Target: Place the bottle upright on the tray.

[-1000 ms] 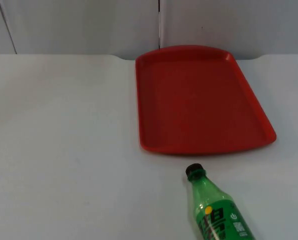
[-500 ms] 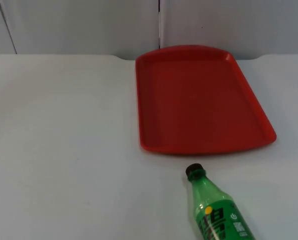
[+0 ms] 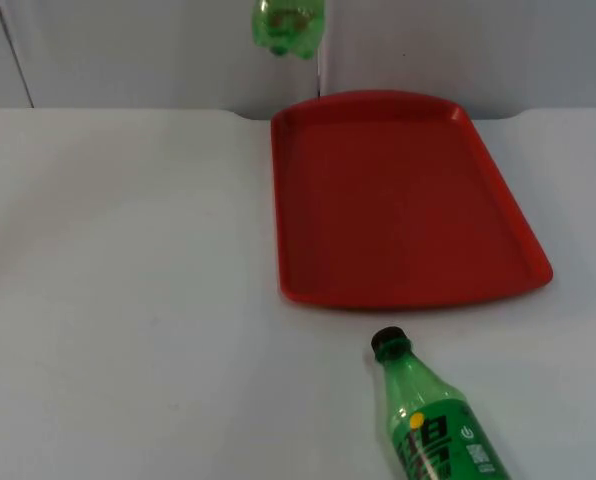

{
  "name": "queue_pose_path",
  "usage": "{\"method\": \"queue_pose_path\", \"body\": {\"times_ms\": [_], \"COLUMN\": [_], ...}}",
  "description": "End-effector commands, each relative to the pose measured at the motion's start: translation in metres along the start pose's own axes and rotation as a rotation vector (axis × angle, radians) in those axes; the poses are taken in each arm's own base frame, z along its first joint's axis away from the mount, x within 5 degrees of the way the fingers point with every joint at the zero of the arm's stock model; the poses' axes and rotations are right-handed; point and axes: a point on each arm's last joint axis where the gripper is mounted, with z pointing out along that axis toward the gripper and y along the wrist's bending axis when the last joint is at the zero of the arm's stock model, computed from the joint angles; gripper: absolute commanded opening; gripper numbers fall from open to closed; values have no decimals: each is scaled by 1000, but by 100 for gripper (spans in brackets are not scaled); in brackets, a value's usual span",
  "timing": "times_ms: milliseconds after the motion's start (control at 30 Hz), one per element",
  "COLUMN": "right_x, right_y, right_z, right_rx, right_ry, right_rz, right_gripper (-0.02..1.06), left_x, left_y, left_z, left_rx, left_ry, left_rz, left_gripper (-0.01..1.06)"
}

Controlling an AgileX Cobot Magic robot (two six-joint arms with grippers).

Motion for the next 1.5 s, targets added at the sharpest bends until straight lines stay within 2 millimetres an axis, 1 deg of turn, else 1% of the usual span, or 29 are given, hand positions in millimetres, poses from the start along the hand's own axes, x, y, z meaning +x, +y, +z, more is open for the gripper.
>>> {"method": "queue_pose_path", "body": {"times_ms": [0,33,233,300,400,500,567,600,700,733,800,867,900,933,1033,1100,1200,1300,1467], "right_x": [0,0,0,0,0,0,0,0,0,0,0,0,0,0,0,0,0,0,0], "right_y": [0,0,0,0,0,0,0,0,0,0,0,0,0,0,0,0,0,0,0], "right_z": [0,0,0,0,0,0,0,0,0,0,0,0,0,0,0,0,0,0,0], "right_rx": [2,2,2,2,2,2,2,2,2,2,2,2,2,2,2,2,2,2,2], "right_ry": [-9,-9,-9,-9,-9,-9,-9,-9,-9,-9,-9,-9,-9,-9,-9,-9,-9,-9,-9], "right_rz": [8,8,8,8,8,8,8,8,8,8,8,8,8,8,8,8,8,8,8], "right_gripper": [105,105,105,105,105,105,105,105,105,105,105,105,105,105,105,105,105,105,105], "left_x": [-3,-3,-2,3,8,24,31,31,48,48,62,71,78,78,94,96,110,115,133], "left_y": [-4,-5,-3,1,3,1,-1,-1,0,0,1,4,6,6,12,14,19,21,22], "left_z": [2,2,2,4,6,16,24,24,38,38,49,58,62,62,75,78,87,91,96], "left_rx": [42,52,34,-7,-17,37,112,112,188,188,224,248,253,253,248,241,233,232,225], "left_ry": [-32,-36,-28,-5,8,9,-24,-24,-56,-56,-70,-90,-93,-93,-107,-114,-123,-132,-117], "left_rz": [16,39,48,43,38,76,96,96,90,90,86,93,93,93,102,110,116,104,92], "left_gripper": [0,0,0,0,0,0,0,0,0,0,0,0,0,0,0,0,0,0,0]}}
